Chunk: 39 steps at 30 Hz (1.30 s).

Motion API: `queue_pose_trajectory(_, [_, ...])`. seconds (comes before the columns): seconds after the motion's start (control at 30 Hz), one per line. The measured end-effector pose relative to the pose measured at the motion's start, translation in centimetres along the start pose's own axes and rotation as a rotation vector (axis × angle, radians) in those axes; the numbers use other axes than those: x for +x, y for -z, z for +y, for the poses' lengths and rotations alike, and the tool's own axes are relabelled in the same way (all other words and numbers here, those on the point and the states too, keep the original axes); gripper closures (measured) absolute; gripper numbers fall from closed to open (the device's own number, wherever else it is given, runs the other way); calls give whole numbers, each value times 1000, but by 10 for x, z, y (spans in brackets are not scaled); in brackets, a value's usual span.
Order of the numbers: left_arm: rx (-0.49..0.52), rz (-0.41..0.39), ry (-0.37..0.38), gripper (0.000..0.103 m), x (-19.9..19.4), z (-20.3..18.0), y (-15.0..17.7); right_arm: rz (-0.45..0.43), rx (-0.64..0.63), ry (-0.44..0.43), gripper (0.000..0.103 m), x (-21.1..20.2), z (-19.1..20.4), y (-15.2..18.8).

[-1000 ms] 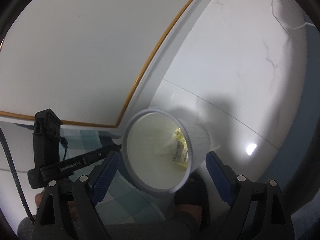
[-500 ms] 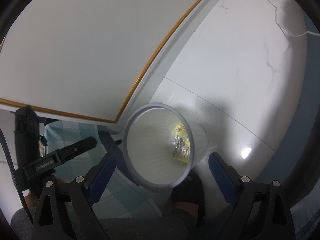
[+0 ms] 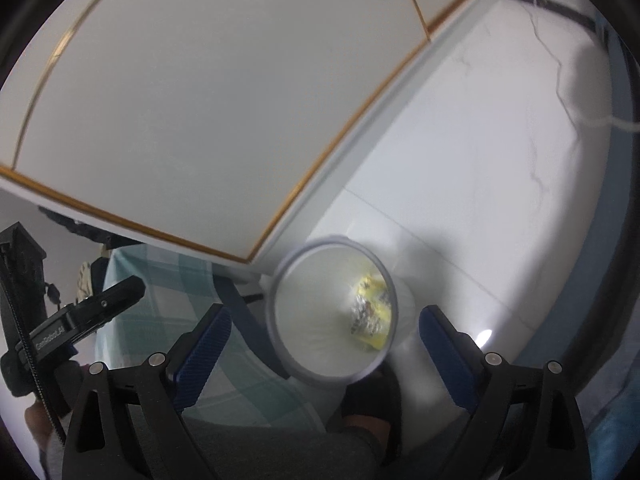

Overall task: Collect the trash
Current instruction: 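Move both grippers back over the table toward the remaining trash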

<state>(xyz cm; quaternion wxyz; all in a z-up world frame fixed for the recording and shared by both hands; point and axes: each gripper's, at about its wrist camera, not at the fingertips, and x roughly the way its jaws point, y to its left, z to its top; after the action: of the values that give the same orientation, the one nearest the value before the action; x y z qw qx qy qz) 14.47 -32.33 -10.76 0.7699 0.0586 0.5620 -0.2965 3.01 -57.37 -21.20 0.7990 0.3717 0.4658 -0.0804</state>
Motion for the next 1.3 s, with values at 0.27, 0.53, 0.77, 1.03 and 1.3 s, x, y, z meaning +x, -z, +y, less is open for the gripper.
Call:
queue_pose_trajectory(0.27, [-61,-180,-36,29,-74,30,7,-130,-92,-69,7,-48,60,0])
queue_pose_trajectory(0.53, [-152,-370,-63,23,-151,69,29,-237,-272,-150,7,-86,147,24])
queue_pose_trajectory(0.77, [-193,-493,-125,21,-205,113,61,-270,-383,-192,7,-97,213,52])
queue_pose_trajectory(1.03, [-292,-518,-175,20,-250,166,107,-259,-530,-270,7,-89,288,92])
queue_pose_trajectory(1.3, [-418,-552,-263,19,-266,232,153,-176,-626,-310,8,-49,344,140])
